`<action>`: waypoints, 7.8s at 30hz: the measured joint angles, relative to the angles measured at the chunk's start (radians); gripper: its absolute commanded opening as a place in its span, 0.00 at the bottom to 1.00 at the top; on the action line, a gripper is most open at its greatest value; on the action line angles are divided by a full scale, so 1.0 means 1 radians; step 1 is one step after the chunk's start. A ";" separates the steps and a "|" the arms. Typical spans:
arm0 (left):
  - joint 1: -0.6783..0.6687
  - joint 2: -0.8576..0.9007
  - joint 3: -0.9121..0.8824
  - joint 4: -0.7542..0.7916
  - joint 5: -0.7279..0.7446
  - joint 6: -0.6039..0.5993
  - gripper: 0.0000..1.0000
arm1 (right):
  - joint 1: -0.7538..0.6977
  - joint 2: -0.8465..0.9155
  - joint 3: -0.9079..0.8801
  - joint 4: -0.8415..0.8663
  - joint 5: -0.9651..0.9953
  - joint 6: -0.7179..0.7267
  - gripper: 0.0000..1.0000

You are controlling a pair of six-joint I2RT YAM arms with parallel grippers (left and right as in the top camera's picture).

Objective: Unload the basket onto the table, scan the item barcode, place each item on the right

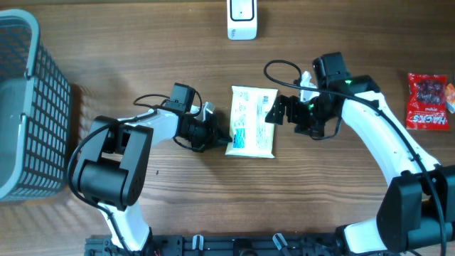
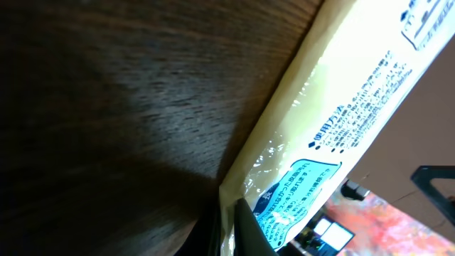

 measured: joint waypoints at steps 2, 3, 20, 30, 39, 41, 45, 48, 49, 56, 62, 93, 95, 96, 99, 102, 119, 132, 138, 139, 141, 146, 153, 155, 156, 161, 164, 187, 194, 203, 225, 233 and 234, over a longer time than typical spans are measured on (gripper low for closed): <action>0.007 0.000 -0.001 0.003 0.008 -0.025 0.04 | -0.007 0.000 0.000 -0.018 0.061 -0.012 1.00; 0.016 0.000 -0.002 0.015 0.024 -0.032 0.04 | -0.007 0.000 0.000 -0.021 0.083 -0.015 1.00; 0.208 -0.216 -0.009 0.031 0.226 -0.111 0.25 | -0.005 0.000 -0.182 0.148 0.097 0.027 1.00; 0.182 -0.431 0.042 -0.434 -0.323 0.044 0.64 | 0.124 -0.055 -0.013 0.061 0.229 0.027 1.00; -0.029 -0.308 0.057 -0.335 -0.410 0.039 1.00 | 0.188 -0.061 0.029 0.069 0.307 0.055 1.00; -0.088 -0.224 0.058 -0.248 -0.339 0.038 1.00 | 0.177 -0.061 0.029 0.060 0.311 0.054 1.00; -0.111 -0.126 0.068 -0.132 -0.193 0.037 1.00 | 0.154 -0.061 0.030 0.020 0.350 0.054 1.00; -0.108 -0.068 0.081 -0.053 -0.059 0.037 1.00 | 0.129 -0.061 0.030 0.008 0.385 0.054 1.00; -0.108 -0.053 0.081 -0.021 -0.022 0.036 1.00 | 0.125 -0.061 0.030 0.007 0.390 0.054 1.00; -0.107 0.014 0.084 0.026 0.098 0.030 0.67 | 0.118 -0.055 -0.008 0.103 0.420 0.072 0.85; -0.107 0.025 0.081 0.007 0.093 0.031 0.67 | 0.077 0.065 -0.051 0.156 0.431 0.140 0.34; -0.171 0.026 0.073 0.089 -0.028 -0.069 0.04 | 0.067 0.275 -0.051 0.180 0.092 0.120 0.04; -0.171 0.028 0.072 0.085 -0.036 -0.068 0.04 | 0.067 0.276 -0.051 0.170 0.089 0.114 0.04; -0.171 0.028 0.072 0.081 -0.037 -0.068 0.04 | 0.067 0.276 -0.050 0.151 0.090 0.113 0.04; -0.172 0.024 0.072 0.061 -0.040 -0.068 0.04 | 0.068 0.280 -0.021 0.046 0.141 0.108 0.04; -0.175 -0.019 0.071 -0.004 -0.092 -0.068 0.04 | 0.069 0.283 0.054 -0.077 0.250 0.101 0.04; -0.180 -0.392 0.435 -0.924 -1.142 0.005 0.04 | 0.069 0.282 0.214 -0.089 0.465 0.095 0.06; -0.369 -0.172 0.436 -1.001 -1.279 0.008 0.04 | 0.048 0.282 0.214 -0.088 0.465 0.095 0.05; -0.486 -0.111 0.436 -0.941 -1.270 0.003 0.11 | 0.048 0.282 0.214 -0.087 0.464 0.095 0.06; -0.498 -0.111 0.436 -0.925 -1.260 0.002 0.11 | 0.048 0.282 0.214 -0.087 0.464 0.095 0.06; -0.528 -0.111 0.438 -0.892 -1.229 0.000 0.10 | 0.048 0.282 0.214 -0.087 0.464 0.095 0.06; -0.579 -0.111 0.443 -0.902 -1.194 -0.021 0.04 | 0.048 0.282 0.214 -0.088 0.464 0.095 0.06; -0.475 -0.114 0.669 -1.383 -1.519 -0.166 0.04 | 0.048 0.282 0.214 -0.092 0.463 0.087 0.06; -0.421 -0.122 0.739 -1.389 -1.575 -0.169 0.04 | 0.048 0.282 0.214 -0.092 0.463 0.087 0.06; -0.399 -0.125 0.760 -1.389 -1.593 -0.169 0.04 | 0.048 0.282 0.214 -0.092 0.463 0.084 0.06; -0.382 -0.122 0.768 -1.393 -1.621 -0.169 0.04 | 0.048 0.282 0.214 -0.092 0.463 0.070 0.06; -0.381 -0.102 0.754 -1.388 -1.677 -0.169 0.04 | 0.048 0.282 0.214 -0.092 0.464 0.060 0.05; -0.602 0.103 0.540 -0.928 -1.476 -0.169 0.32 | -0.107 0.282 0.232 -0.211 0.456 -0.011 0.17; -0.625 0.103 0.541 -0.854 -1.328 -0.177 1.00 | -0.183 0.282 0.340 -0.319 0.357 -0.084 0.34; -0.600 -0.127 0.626 -0.869 -1.242 -0.192 1.00 | -0.132 0.282 0.344 -0.277 0.076 -0.202 0.75; -0.042 -0.464 0.546 -1.009 -1.262 -0.210 1.00 | 0.359 0.282 0.256 0.057 -0.046 0.172 1.00; 0.116 -0.447 0.534 -1.005 -1.188 -0.183 1.00 | 0.448 0.283 0.008 0.326 -0.045 0.523 1.00; 0.116 -0.446 0.534 -1.001 -1.183 -0.182 1.00 | 0.452 0.283 -0.006 0.352 -0.045 0.545 1.00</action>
